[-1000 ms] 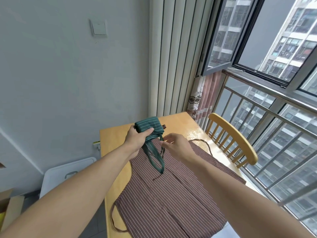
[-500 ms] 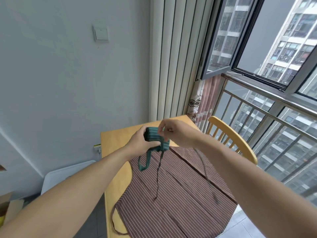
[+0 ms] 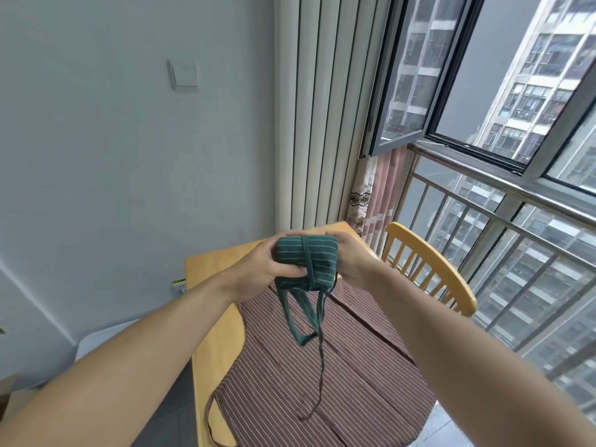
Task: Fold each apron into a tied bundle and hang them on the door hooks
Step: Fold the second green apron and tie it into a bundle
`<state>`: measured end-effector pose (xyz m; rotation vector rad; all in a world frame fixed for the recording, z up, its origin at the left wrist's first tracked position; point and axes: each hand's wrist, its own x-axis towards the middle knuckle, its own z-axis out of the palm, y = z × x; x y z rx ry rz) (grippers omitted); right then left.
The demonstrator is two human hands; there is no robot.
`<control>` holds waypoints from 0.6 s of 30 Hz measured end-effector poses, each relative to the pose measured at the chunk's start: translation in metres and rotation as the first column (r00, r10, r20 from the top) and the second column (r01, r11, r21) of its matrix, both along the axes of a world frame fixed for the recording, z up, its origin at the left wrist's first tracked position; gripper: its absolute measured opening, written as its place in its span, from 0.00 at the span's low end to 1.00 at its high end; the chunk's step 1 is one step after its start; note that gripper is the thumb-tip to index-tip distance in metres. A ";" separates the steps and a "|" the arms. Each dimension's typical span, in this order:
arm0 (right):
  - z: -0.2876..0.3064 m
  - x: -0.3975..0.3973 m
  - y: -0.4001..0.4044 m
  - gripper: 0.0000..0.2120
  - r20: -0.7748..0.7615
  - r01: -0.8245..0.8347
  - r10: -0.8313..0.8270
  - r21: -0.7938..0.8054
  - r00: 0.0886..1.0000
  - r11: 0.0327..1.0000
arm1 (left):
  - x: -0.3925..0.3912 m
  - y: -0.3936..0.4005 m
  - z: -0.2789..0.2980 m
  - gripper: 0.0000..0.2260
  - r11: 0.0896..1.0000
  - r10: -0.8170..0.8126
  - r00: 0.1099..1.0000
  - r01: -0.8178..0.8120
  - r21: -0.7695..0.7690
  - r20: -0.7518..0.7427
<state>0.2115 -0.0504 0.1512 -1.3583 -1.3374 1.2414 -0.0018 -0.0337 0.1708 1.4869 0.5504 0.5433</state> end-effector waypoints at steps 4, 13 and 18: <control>-0.020 -0.010 -0.017 0.08 0.149 0.274 -0.276 0.037 0.949 0.961 | 0.002 0.002 -0.005 0.17 0.982 0.176 0.984 -0.176 -0.074 0.004; -0.050 -0.016 -0.050 0.27 -0.450 -0.194 0.072 -0.232 0.890 0.953 | 0.007 0.014 -0.011 0.16 0.893 0.414 0.910 -0.399 -0.206 0.033; -0.055 -0.016 -0.057 0.12 -0.679 -0.356 0.177 -0.133 0.712 0.925 | 0.007 0.011 -0.007 0.15 0.874 0.419 0.906 -0.383 -0.301 0.065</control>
